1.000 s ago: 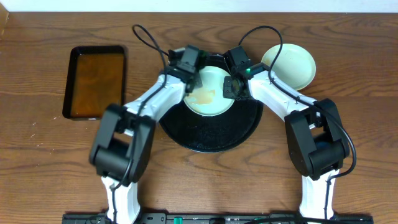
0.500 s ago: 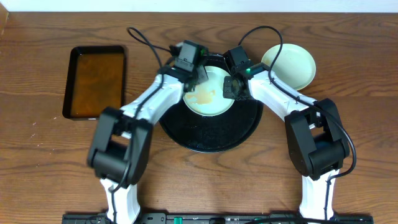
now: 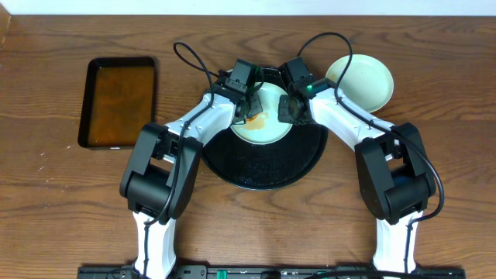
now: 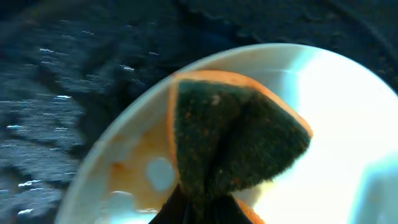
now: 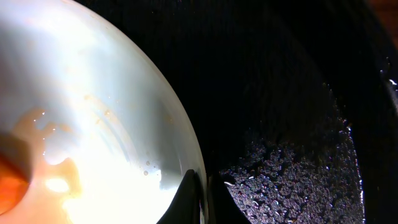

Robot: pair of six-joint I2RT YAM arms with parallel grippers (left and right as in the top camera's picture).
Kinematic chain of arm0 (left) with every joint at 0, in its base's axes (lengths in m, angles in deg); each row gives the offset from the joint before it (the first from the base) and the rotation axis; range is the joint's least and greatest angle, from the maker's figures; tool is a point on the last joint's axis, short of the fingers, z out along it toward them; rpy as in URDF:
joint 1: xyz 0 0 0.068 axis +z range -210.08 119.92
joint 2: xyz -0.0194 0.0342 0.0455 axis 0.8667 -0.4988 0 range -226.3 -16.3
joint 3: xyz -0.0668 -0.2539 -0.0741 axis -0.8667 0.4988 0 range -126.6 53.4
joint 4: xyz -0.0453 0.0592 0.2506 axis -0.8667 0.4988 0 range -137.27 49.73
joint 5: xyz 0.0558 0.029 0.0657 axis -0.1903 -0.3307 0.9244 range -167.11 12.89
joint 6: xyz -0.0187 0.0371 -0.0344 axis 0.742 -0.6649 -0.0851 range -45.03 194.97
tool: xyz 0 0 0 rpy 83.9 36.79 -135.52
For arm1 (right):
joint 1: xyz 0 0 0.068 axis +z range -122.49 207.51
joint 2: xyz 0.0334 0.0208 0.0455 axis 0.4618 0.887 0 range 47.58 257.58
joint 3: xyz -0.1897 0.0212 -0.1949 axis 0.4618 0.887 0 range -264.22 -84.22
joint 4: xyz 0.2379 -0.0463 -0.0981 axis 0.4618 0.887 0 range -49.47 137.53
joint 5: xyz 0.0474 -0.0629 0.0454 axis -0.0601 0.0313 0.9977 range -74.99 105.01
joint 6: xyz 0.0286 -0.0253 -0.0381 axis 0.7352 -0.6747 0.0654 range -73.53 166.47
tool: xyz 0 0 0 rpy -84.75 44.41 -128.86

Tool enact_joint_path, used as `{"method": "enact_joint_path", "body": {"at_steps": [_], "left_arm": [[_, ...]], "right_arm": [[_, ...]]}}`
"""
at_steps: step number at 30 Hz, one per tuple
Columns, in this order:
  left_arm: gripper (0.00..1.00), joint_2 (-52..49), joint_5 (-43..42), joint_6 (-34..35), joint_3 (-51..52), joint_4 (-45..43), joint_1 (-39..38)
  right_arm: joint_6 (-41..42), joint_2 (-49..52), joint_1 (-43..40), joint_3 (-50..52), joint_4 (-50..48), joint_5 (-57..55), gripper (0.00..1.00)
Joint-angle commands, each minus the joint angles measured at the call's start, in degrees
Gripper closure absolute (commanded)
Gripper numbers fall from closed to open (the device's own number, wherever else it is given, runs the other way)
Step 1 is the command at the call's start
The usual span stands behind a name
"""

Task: Clean dirty plates on tray and stack at the side
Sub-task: 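Scrub the green plate with the left-held sponge while the right gripper holds it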

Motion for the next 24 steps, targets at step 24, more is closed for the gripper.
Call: {"method": "enact_joint_path", "body": {"at_steps": [24], "left_arm": [[0.93, 7.93, 11.17, -6.86, 0.02, 0.20, 2.21]], "right_arm": [[0.46, 1.84, 0.07, 0.76, 0.83, -4.17, 0.99]]}}
